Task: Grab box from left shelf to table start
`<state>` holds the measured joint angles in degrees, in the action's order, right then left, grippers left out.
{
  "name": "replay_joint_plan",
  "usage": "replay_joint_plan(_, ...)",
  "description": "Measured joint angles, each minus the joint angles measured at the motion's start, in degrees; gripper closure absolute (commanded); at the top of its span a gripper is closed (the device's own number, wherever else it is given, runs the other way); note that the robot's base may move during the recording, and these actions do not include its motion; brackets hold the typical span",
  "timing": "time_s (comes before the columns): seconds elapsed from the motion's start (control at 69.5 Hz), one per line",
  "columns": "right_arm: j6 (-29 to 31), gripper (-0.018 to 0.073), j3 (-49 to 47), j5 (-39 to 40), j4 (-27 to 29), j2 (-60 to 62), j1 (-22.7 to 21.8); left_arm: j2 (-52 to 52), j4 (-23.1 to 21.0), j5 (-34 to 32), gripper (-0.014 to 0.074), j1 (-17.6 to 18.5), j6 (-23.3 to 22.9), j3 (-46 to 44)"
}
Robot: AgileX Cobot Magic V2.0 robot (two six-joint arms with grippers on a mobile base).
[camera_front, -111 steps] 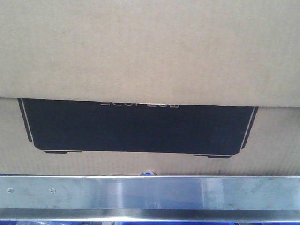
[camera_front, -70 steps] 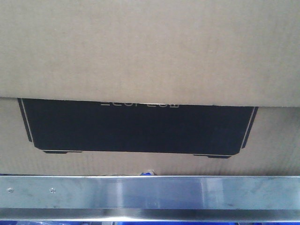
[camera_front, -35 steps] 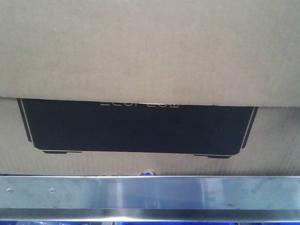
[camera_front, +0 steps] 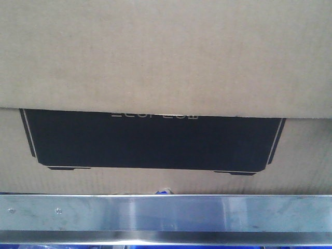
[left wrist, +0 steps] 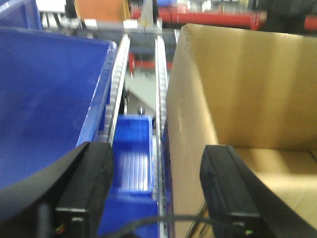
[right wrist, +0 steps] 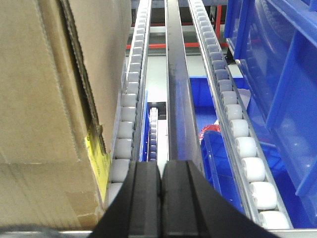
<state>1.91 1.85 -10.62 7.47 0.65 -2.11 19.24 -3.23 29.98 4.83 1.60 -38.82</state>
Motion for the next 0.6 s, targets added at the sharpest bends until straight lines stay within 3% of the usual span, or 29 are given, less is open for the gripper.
replay_joint_plan(0.101,0.0,0.0502,0.0,0.0,0.0,0.0,0.0,6.0,0.0,6.5,0.0290,2.8,0.0,-8.4)
replay_joint_plan(0.23,0.0,0.0502,0.0,0.0,0.0,0.0,0.0,13.8,-0.7,12.6,0.0290,10.9,0.0,-17.7)
replay_joint_plan(0.331,0.0,0.0502,0.0,0.0,0.0,0.0,0.0,19.8,-0.7,16.2,0.0290,15.2,-0.2,-22.8)
replay_joint_plan(0.46,0.0,0.0502,0.0,0.0,0.0,0.0,0.0,28.0,1.0,19.5,0.0290,16.2,-3.6,-28.0)
replay_joint_plan(0.604,0.0,0.0502,0.0,0.0,0.0,0.0,0.0,36.6,4.6,24.5,0.0290,14.8,-7.9,-33.2)
